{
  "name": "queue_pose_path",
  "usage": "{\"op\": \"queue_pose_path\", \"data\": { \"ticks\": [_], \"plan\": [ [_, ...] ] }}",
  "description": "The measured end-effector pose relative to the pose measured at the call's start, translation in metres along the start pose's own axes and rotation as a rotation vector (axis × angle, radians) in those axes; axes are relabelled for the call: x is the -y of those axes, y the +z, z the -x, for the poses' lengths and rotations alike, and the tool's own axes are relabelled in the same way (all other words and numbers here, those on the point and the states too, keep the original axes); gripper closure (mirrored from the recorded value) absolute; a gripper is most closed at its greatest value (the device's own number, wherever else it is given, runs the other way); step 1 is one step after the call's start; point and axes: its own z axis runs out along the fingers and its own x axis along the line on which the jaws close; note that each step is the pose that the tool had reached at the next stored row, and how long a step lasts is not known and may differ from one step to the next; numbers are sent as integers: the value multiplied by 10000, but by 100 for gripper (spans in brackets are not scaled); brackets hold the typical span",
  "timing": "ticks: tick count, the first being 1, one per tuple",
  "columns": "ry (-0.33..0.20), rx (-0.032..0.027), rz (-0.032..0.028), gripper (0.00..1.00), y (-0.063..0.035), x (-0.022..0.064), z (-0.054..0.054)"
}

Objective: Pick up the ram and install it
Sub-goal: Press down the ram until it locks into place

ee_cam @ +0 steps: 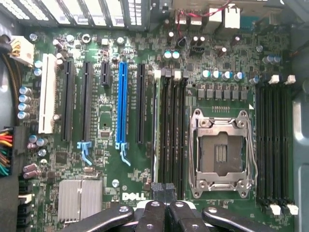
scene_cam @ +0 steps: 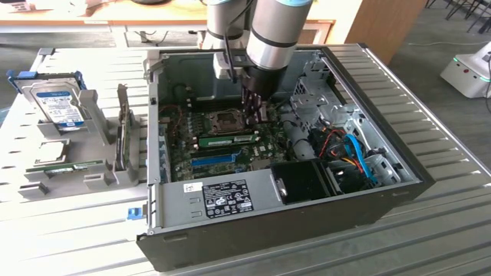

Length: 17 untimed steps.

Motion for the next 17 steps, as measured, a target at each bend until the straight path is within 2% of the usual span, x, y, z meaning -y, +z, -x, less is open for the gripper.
{"op": "queue_pose_path", "data": {
  "ticks": [17],
  "plan": [
    [73, 5, -4, 89, 15, -209, 0]
  ]
}}
